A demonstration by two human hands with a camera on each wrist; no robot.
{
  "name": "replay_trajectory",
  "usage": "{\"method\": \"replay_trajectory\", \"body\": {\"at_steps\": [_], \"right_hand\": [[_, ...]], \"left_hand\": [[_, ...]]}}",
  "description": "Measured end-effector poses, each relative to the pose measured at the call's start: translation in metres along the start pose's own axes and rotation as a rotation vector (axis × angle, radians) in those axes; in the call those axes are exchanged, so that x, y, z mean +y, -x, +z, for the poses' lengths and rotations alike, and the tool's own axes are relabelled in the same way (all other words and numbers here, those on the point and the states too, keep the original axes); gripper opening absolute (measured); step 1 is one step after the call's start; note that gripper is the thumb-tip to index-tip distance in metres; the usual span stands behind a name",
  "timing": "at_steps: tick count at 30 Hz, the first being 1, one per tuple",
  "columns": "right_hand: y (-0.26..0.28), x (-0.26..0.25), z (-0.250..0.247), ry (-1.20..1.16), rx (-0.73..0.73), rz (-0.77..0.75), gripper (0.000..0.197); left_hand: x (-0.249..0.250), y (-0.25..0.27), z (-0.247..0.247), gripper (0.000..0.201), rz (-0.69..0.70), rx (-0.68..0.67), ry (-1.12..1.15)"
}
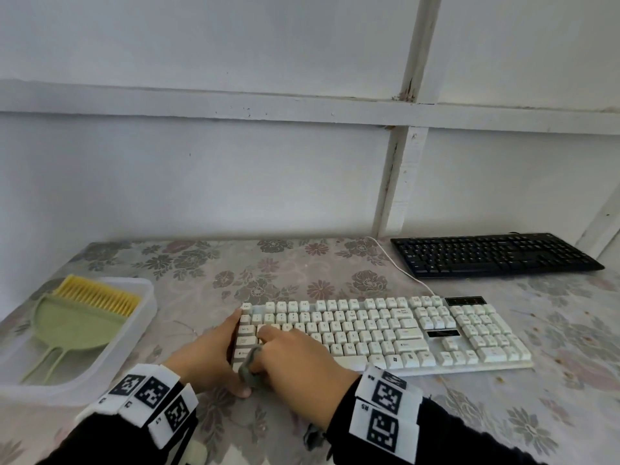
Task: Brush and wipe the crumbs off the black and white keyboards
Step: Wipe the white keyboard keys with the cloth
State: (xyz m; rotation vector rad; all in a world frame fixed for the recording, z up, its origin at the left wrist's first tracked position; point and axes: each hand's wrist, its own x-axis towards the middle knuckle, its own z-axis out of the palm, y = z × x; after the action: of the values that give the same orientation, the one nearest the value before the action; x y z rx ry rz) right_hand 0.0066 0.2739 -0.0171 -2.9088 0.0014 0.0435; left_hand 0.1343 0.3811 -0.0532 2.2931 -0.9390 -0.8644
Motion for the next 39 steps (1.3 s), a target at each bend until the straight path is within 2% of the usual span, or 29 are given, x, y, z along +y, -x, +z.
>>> {"method": "replay_trajectory", "body": {"at_steps": [5,16,20,24,29,32,35,39], "right_hand": [[0.018,0.023,-0.004,-0.070,0.009,0.066,0.021],[0.090,0.099,-0.034,-0.015,-0.043,0.249,0.018],[0.094,0.110,-0.045,0.037,0.016,0.303,0.019],[0.079,0.091,-0.048,-0.053,0.051,0.181,0.022],[0.035,0.034,-0.039,-0.142,0.038,-0.096,0.026],[0.001,0.008,-0.025,-0.103,0.018,-0.114,0.022],[-0.015,-0.005,-0.012,-0.032,-0.034,-0.096,0.023],[-0.011,-0.004,-0.007,0.004,-0.019,-0.046,0.025]], "left_hand": [[-0.004,-0.002,0.000,0.130,0.013,-0.028,0.113],[0.003,0.000,0.000,0.127,-0.016,-0.034,0.062],[-0.001,-0.002,0.001,0.132,-0.037,-0.034,0.099],[-0.001,-0.002,0.002,0.129,-0.040,-0.032,0.109],[-0.004,-0.003,0.001,0.134,-0.010,-0.042,0.161],[-0.002,-0.003,0.001,0.126,0.027,-0.013,0.079],[0.003,-0.001,0.003,0.123,0.003,0.011,-0.060],[0.004,-0.002,0.004,0.125,-0.025,0.015,0.007]]}}
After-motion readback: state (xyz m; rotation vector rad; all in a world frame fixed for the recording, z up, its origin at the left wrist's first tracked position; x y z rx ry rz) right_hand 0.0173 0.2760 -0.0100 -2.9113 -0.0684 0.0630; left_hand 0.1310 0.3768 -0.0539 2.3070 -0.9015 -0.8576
